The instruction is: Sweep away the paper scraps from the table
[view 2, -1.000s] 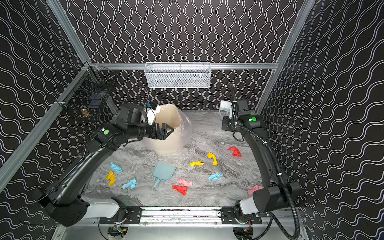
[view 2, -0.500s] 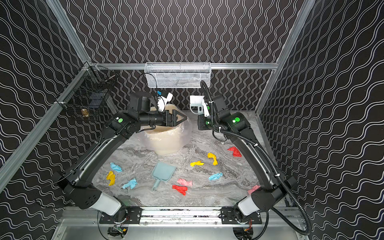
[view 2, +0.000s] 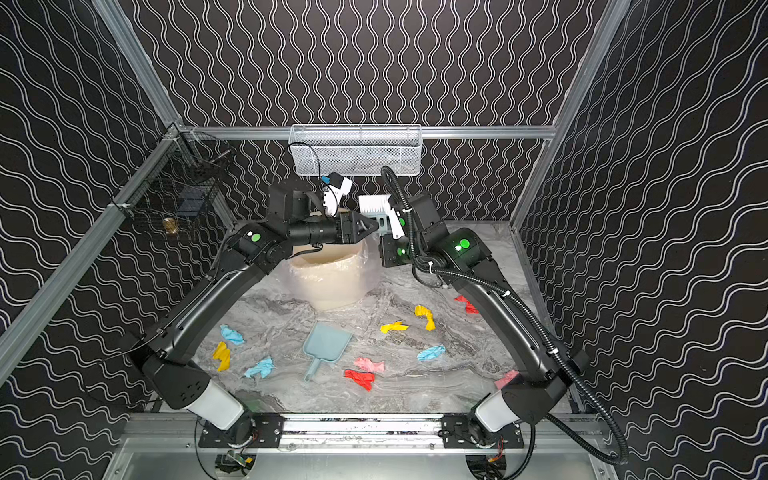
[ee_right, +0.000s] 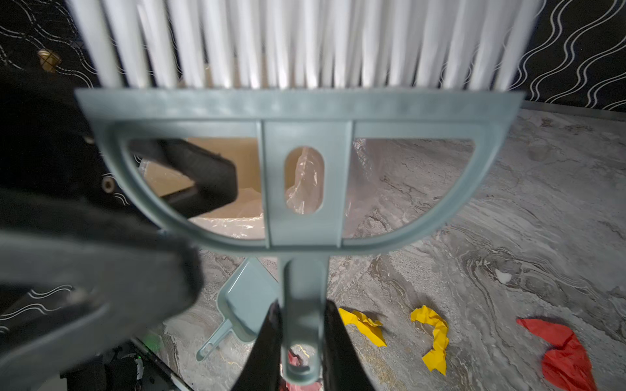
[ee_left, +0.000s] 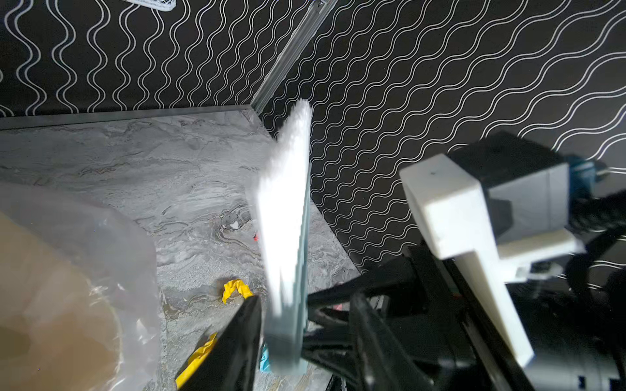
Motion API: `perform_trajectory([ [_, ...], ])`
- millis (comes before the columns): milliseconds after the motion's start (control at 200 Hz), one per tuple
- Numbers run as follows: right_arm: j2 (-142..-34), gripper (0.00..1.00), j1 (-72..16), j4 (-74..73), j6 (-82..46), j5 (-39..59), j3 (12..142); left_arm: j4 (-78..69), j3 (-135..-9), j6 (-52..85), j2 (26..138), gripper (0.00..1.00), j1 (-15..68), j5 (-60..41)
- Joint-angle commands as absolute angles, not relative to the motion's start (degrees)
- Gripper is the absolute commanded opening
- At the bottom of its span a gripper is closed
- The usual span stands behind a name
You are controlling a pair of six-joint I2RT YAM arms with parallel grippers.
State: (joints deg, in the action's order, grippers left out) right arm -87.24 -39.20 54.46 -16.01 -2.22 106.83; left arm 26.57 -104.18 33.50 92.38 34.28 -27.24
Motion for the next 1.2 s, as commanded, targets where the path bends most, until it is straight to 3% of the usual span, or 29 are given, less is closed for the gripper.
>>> perform_trajectory([
  [0,-87.05,0.14,-39.8,53.69,-15.5,-1.84,106.53,22.64,-104.93,34.92,93.11,0.36,34.46,-27.25],
  [180,-86.65,0.14,-40.16,53.88,-14.85,-1.85,106.2,20.37,-104.9,36.4,94.26,0.2,35.16,-27.56],
  [315,-85.62,0.16,-40.17,53.46,-14.85,-2.21,105.11,17.95,-104.1,38.27,94.7,0.0,35.32,-27.69],
  [435,-84.03,0.25,-40.08,51.96,-15.28,-2.62,104.05,15.21,-102.79,40.11,94.44,0.0,35.33,-27.18],
  [621,-75.6,0.64,-37.83,39.68,-16.9,1.3,94.12,4.95,-98.43,43.41,91.9,0.0,35.47,-23.03],
  [701,-71.28,0.74,-33.51,32.01,-20.34,8.71,87.95,-1.32,-96.26,45.63,91.37,0.0,35.77,-21.38],
  [946,-62.61,0.77,-18.62,3.65,-38.39,30.74,68.73,-19.32,-90.46,53.87,91.35,0.0,37.15,-17.66],
  [1196,-60.97,0.74,-15.11,-24.5,-55.69,36.61,55.09,-28.83,-88.15,59.48,92.72,0.0,37.93,-15.54],
])
